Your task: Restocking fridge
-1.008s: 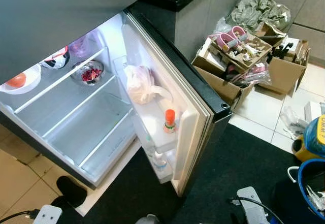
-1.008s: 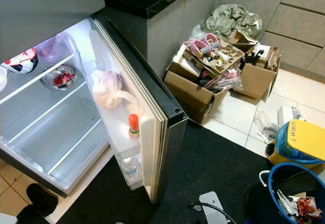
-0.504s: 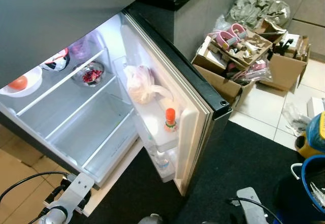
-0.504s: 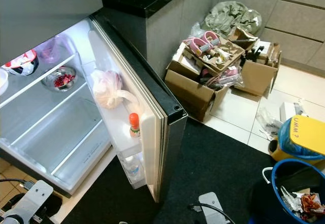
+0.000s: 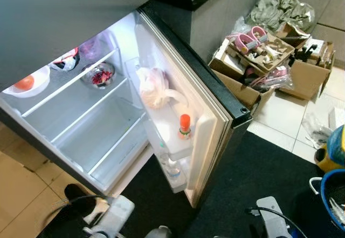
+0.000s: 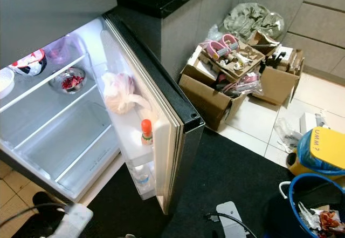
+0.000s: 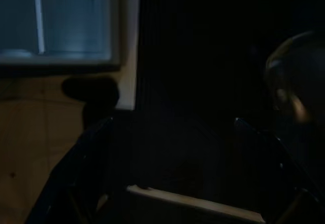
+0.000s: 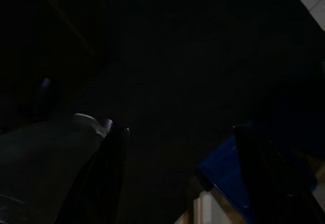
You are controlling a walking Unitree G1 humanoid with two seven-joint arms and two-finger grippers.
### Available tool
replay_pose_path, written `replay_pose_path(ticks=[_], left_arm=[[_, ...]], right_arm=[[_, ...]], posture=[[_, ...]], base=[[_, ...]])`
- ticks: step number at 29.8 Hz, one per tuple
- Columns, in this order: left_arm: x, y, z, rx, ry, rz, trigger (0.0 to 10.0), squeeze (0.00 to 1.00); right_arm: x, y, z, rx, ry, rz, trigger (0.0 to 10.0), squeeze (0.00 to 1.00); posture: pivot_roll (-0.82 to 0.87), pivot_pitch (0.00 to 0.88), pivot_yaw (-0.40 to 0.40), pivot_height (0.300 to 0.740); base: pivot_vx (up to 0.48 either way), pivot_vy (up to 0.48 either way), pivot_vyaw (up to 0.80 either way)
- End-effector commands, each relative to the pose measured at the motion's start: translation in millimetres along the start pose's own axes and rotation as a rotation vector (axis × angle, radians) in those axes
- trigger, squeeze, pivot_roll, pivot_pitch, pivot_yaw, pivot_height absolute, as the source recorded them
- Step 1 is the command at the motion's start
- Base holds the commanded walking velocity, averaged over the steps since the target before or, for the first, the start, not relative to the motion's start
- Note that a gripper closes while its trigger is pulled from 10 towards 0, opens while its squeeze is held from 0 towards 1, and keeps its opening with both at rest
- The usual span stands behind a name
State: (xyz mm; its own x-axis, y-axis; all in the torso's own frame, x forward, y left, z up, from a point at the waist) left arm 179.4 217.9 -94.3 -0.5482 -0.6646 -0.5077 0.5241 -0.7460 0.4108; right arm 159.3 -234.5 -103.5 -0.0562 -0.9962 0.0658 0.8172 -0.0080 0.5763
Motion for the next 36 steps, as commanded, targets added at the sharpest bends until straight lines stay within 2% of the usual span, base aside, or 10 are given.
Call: replay_pose_path(ticks=[1, 6, 11, 14, 21, 23, 27, 32, 35, 36], left_arm=[[7.8, 2.0, -0.7, -0.009, -0.028, 0.001, 10.0, 0.0], [4.3, 7.0, -2.4, 0.0, -0.003, 0.021, 10.0, 0.0], [7.4, -8.4, 2.8, -0.036, -0.003, 0.013, 10.0, 0.0], [8.4, -15.9, 5.7, -0.051, -0.003, 0.015, 10.0, 0.0], [10.8, -26.6, 10.1, -0.074, -0.008, 0.021, 10.0, 0.0], [14.6, -36.9, 14.7, -0.098, -0.017, 0.021, 10.0, 0.0], [30.3, -75.6, 33.9, -0.207, -0.06, 0.015, 10.0, 0.0], [38.5, -90.5, 42.9, -0.257, -0.09, 0.008, 10.0, 0.0], [44.9, -97.5, 48.2, -0.28, -0.113, 0.001, 10.0, 0.0], [44.9, -97.5, 48.2, -0.28, -0.113, 0.001, 10.0, 0.0]], right_arm=[[4.0, 4.7, 0.2, 0.027, -0.008, -0.016, 10.0, 0.0], [9.7, 15.5, -0.5, 0.071, -0.027, -0.037, 10.0, 0.0], [28.3, 50.6, -1.6, 0.188, -0.093, -0.119, 10.0, 0.0], [45.3, 85.3, 0.6, 0.298, -0.151, -0.14, 10.0, 0.0], [51.1, 136.6, 5.4, 0.447, -0.13, -0.159, 10.0, 0.0], [41.9, 163.6, 7.2, 0.513, -0.07, -0.149, 10.0, 0.0], [4.3, 209.9, 11.0, 0.611, 0.086, -0.076, 10.0, 0.0], [-17.9, 230.8, 15.3, 0.661, 0.163, -0.055, 10.0, 0.0], [-44.3, 244.2, 19.1, 0.69, 0.258, -0.021, 10.0, 0.0], [-44.3, 244.2, 19.1, 0.69, 0.258, -0.021, 10.0, 0.0]], posture=[[-0.06, 0.137, -0.046, 0.74], [-0.07, 0.142, -0.049, 0.74], [-0.06, 0.141, -0.044, 0.74], [-0.05, 0.138, -0.038, 0.74], [-0.05, 0.131, -0.028, 0.74], [-0.05, 0.129, -0.026, 0.74], [-0.03, 0.126, -0.026, 0.74], [-0.03, 0.126, -0.023, 0.74], [-0.02, 0.127, -0.02, 0.74], [-0.02, 0.127, -0.02, 0.74]], base=[[0.0, 0.0, 0.0], [0.0, 0.0, 0.0], [0.0, 0.0, 0.0], [0.0, 0.0, 0.0], [0.0, 0.0, 0.0], [0.0, 0.0, 0.0], [0.0, 0.0, 0.0], [0.0, 0.0, 0.0], [0.0, 0.0, 0.0], [0.0, 0.0, 0.0]])
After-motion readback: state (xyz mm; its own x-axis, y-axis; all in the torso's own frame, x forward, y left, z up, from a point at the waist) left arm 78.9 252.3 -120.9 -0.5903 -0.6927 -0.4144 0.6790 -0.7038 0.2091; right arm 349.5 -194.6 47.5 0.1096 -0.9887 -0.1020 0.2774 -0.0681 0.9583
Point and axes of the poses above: a point about 5 cm out from each wrist's last joint towards the gripper, its own z axis pointing back from the gripper into the wrist, its own y axis along the axis of the wrist's last joint, x = y × z, the point moved 2 cm from there along -z, pointing out of the wrist towards the gripper, and after that the axes turned 14 degrees about -z, right-handed, at the moved point
